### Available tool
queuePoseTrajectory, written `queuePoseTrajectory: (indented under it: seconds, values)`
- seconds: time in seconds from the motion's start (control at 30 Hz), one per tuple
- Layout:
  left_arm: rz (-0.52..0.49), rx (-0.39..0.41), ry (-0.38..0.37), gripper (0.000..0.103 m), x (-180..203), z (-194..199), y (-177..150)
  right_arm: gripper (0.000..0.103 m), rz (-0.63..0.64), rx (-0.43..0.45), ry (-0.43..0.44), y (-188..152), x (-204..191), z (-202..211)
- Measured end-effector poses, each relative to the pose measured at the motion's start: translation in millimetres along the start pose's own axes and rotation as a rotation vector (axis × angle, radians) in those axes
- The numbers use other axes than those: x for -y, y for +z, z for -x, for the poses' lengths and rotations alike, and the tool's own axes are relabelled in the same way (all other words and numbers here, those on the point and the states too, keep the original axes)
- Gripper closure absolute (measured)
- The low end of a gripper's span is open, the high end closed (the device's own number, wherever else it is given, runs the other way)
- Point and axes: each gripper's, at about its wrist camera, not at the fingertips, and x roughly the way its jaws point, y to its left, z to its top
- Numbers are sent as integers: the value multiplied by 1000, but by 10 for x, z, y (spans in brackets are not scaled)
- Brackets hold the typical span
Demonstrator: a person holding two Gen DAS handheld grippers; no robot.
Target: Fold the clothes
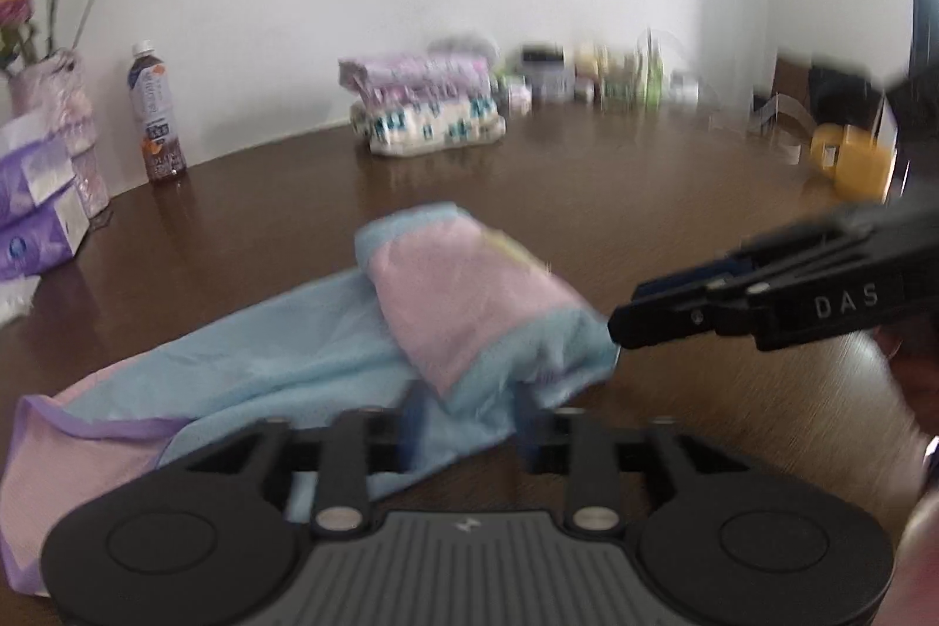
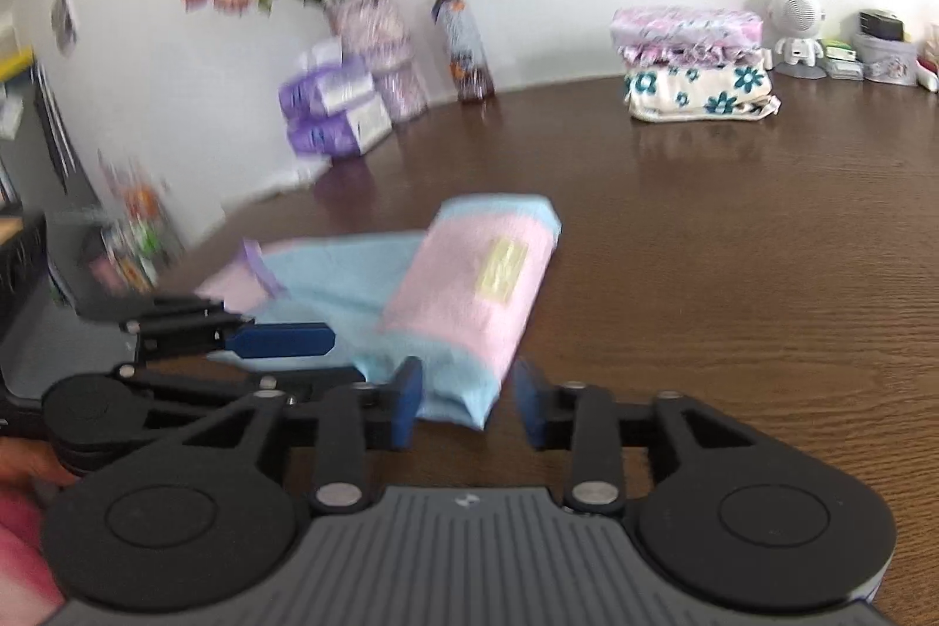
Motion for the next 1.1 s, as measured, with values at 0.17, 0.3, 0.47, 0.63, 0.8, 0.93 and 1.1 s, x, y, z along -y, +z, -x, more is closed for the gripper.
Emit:
queuePoseTrajectory:
  seconds: [0.17, 0.3, 0.47, 0.63, 0.8, 0.93, 1.1]
  values:
    - [83, 51, -19, 64, -61, -52, 156, 71, -45, 21, -30, 115, 47, -144]
    - [83, 15, 3, 66, -34, -188, 181, 83, -45, -30, -35, 95, 40, -351]
    - [118, -45, -4, 68, -101, -275, 75, 82, -56, -21, -47, 132, 82, -422]
    - [220, -11, -21, 60, -267, -288, 196, 82, -96, 19, -61, 233, 176, -441]
    - [349, -56, -51, 52, -372, -482, 281, 82, -138, 27, -61, 306, 266, -518]
    - [422, -62, -81, 56, -446, -562, 251, 83, -141, -5, -37, 289, 272, -653]
    - [495, -57, -109, 77, -546, -604, 222, 82, -142, 4, -8, 283, 268, -660]
